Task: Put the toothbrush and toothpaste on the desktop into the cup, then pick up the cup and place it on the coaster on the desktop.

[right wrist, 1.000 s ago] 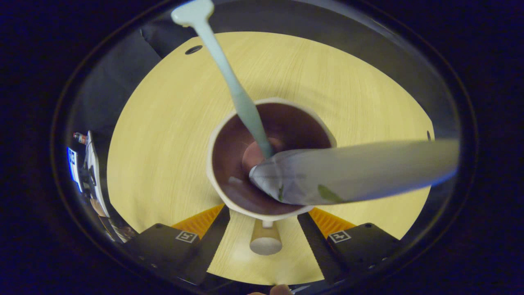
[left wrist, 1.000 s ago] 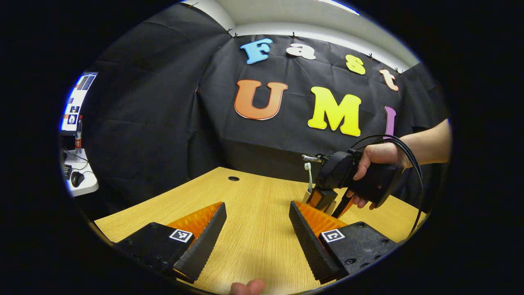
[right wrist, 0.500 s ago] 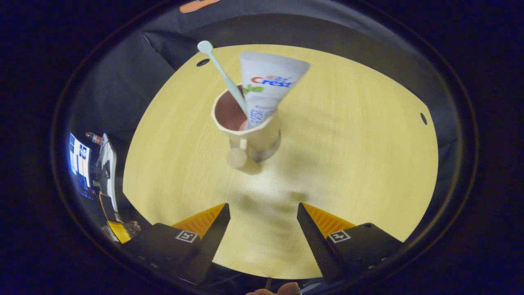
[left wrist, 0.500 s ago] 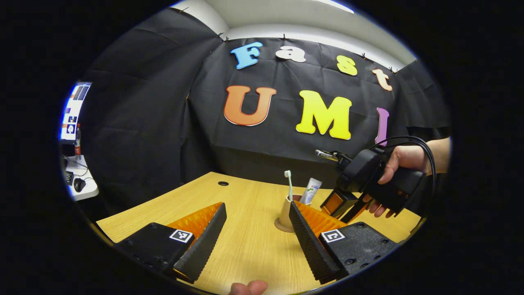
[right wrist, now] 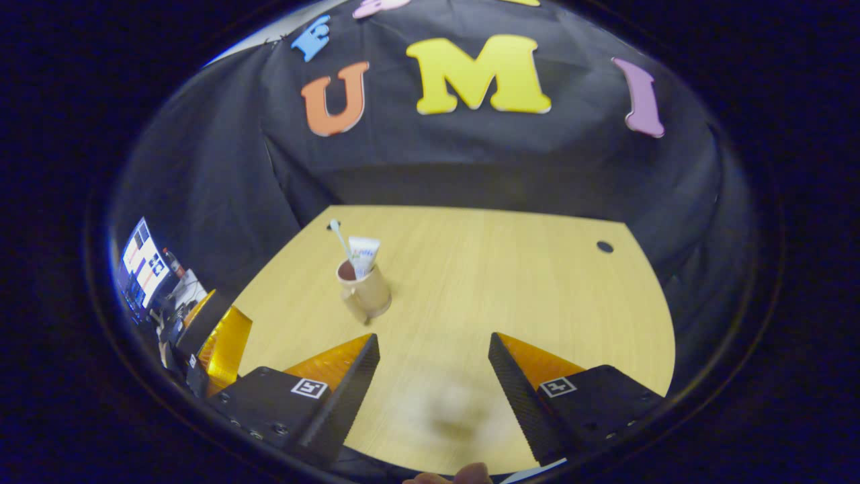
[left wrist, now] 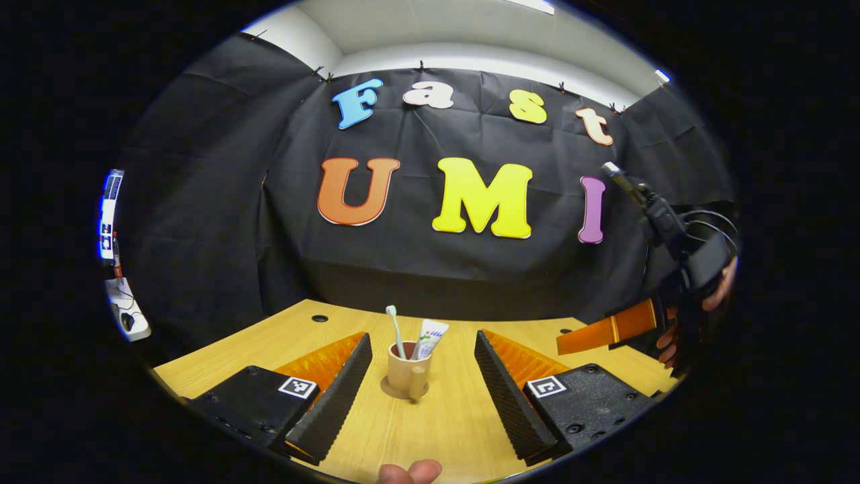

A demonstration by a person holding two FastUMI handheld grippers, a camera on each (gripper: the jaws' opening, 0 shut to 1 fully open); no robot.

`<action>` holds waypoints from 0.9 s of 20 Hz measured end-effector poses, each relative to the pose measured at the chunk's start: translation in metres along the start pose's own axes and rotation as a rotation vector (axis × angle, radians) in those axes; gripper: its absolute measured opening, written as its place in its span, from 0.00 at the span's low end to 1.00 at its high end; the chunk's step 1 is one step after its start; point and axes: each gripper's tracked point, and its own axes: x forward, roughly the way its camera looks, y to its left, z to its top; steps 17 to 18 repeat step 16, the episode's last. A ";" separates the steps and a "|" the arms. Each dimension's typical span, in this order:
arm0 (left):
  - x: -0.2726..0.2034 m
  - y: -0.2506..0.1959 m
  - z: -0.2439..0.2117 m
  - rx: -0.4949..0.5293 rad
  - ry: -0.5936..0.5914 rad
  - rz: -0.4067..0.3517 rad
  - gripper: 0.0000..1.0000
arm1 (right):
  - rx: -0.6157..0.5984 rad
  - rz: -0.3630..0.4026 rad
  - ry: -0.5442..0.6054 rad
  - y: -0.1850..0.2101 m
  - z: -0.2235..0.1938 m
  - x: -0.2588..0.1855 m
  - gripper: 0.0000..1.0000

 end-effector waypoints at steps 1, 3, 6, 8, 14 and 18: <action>0.000 -0.006 0.007 0.003 -0.024 0.012 0.98 | 0.005 -0.030 -0.116 -0.013 0.010 -0.010 0.97; -0.001 -0.021 0.013 0.031 -0.062 0.008 0.98 | 0.053 -0.071 -0.294 -0.030 0.015 -0.027 0.97; -0.007 -0.041 0.017 0.042 -0.097 -0.026 0.98 | 0.109 -0.115 -0.436 -0.045 0.014 -0.042 0.94; -0.009 -0.042 0.016 0.043 -0.099 -0.027 0.97 | 0.039 -0.169 -0.520 -0.051 0.016 -0.052 0.97; -0.011 -0.022 0.013 0.038 -0.099 0.014 0.98 | -0.114 -0.190 -0.619 -0.018 0.019 -0.064 0.97; -0.013 -0.016 0.016 0.057 -0.106 0.019 0.98 | -0.132 -0.194 -0.619 -0.010 0.017 -0.057 0.97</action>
